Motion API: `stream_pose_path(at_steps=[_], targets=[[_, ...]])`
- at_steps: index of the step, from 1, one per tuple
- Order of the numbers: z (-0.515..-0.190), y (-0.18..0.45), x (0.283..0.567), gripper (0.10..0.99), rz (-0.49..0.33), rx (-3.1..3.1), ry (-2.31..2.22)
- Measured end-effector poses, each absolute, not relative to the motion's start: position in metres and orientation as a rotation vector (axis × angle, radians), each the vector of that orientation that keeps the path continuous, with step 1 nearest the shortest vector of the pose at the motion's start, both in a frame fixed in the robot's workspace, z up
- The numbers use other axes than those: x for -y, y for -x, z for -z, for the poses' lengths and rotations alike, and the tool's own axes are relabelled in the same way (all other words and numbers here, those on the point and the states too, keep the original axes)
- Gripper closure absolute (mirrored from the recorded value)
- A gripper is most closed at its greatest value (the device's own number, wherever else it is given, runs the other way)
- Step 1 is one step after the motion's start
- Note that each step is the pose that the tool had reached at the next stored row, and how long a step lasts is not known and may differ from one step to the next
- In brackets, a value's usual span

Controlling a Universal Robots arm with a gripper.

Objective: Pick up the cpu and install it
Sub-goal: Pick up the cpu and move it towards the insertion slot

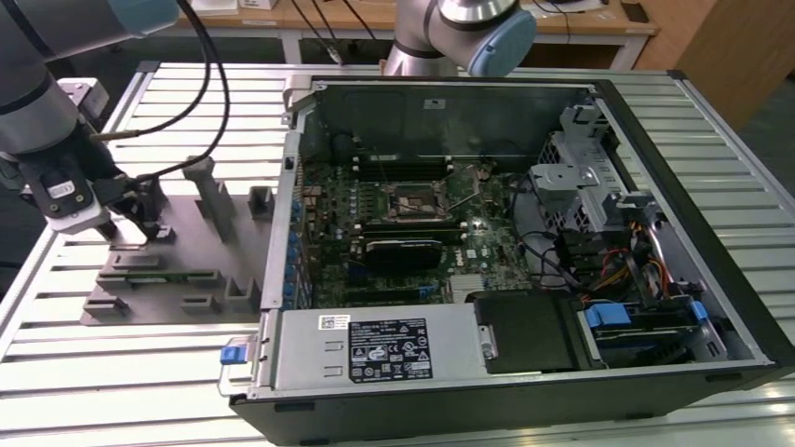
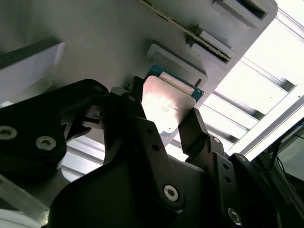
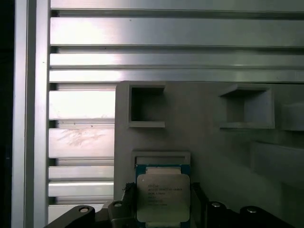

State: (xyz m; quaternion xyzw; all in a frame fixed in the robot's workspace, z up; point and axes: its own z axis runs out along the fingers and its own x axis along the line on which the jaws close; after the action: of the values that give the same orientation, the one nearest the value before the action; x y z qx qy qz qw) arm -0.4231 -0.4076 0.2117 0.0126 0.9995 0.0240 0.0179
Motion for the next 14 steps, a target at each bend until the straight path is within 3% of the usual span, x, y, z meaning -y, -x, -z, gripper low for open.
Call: stream_pose_path(at_steps=[14], targets=[[-0.254, 0.423, 0.407, 0.545, -0.074, -3.094, -0.039]])
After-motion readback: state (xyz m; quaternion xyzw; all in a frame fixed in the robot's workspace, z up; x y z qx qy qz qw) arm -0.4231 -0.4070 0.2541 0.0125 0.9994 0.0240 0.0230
